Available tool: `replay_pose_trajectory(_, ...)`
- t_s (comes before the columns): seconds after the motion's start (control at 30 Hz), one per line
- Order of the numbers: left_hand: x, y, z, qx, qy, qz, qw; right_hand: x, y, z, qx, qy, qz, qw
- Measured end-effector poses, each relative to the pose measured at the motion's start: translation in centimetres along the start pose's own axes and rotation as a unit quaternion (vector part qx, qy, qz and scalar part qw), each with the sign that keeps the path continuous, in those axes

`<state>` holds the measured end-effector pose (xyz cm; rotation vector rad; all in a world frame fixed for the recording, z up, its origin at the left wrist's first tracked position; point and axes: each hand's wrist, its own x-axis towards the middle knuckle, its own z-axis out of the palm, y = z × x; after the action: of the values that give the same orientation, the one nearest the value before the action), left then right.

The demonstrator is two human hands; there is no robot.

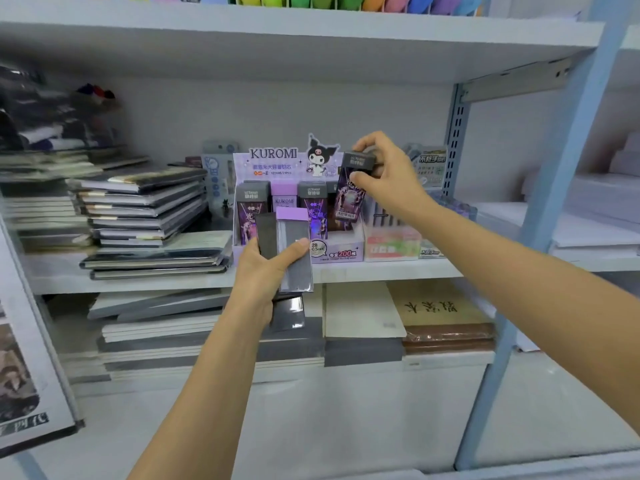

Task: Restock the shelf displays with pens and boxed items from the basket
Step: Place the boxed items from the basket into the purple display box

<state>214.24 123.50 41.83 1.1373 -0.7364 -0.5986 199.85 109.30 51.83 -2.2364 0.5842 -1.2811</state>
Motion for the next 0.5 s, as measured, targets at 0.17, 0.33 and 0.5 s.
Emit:
replay_pose_trajectory(0.17, 0.2, -0.2, -0.2, 0.01, 0.001, 0.014, 1.0, 0.5, 1.0, 1.4, -0.06, -0.053, -0.005, 0.997)
replay_pose_trajectory(0.33, 0.0, -0.6, 0.0, 0.007, -0.004, 0.007, 1.0, 1.2, 1.9, 1.4, -0.111, -0.119, -0.008, 0.987)
replay_pose_trajectory(0.5, -0.3, -0.4, -0.1, 0.002, 0.0, 0.004, 1.0, 2.4, 1.9, 0.9, -0.187, -0.157, -0.028, 0.969)
